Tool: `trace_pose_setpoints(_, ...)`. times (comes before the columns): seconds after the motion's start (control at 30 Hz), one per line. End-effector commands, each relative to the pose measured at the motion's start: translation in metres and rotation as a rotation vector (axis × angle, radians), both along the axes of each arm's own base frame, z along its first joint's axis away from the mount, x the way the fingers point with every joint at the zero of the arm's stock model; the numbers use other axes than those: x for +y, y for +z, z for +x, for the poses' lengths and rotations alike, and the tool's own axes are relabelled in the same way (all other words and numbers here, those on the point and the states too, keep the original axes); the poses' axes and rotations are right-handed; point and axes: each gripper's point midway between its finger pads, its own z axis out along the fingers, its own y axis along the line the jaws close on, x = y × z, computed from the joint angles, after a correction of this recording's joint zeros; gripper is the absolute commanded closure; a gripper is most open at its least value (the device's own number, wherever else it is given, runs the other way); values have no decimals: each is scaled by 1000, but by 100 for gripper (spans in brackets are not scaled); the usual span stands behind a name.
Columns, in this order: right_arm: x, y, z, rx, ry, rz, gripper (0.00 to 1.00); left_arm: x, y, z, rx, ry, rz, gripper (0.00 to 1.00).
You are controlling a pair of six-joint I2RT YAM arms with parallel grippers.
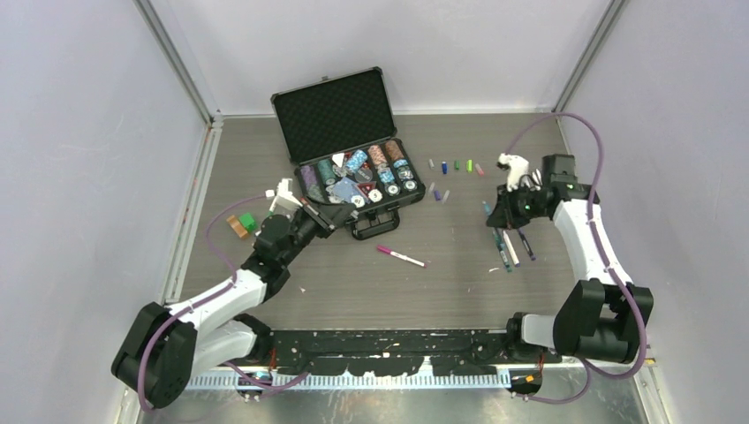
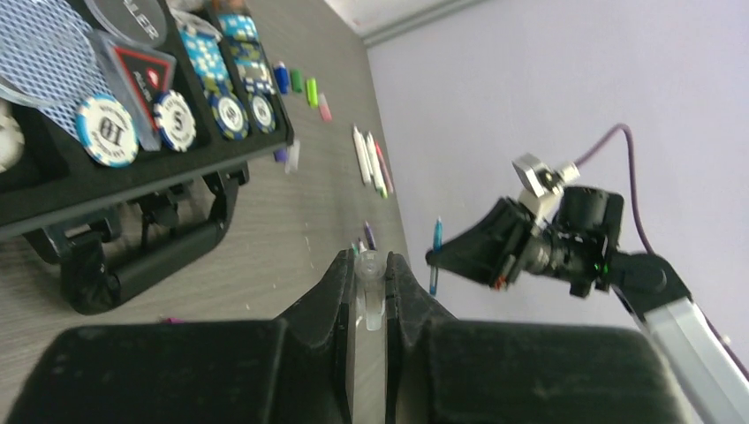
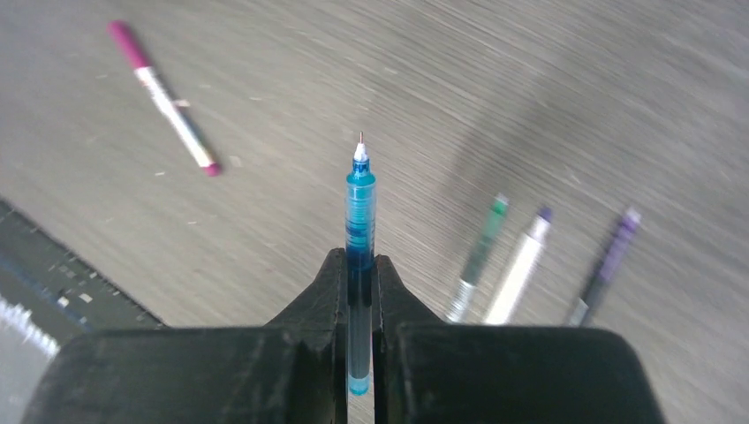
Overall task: Open the pen caps
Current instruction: Open the pen cap from the pen, then place the pen at the center of the board.
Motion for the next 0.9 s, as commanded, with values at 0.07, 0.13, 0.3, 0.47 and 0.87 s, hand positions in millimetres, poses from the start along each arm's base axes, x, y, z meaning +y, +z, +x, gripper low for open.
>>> trace_pose_setpoints(0.07,-86,-23,16,26,-285,-166,95,-18,13,-23,-74,-179,58,100)
trace_pose_setpoints(0.13,-108,-28,20,31,-323,-223,95,-18,11,-27,-77,-195,81,100)
trace_pose_setpoints(0.3,-152,-39,29,63,-388,-316,92,-15,7,-35,-86,-209,119,100)
trace_pose_setpoints(0.47,-175,-58,35,82,-402,-394,89,-11,0,-39,-83,-204,134,100)
trace_pose_setpoints(0.87,-182,-103,44,199,-377,-381,81,-13,-7,-40,-67,-219,145,100)
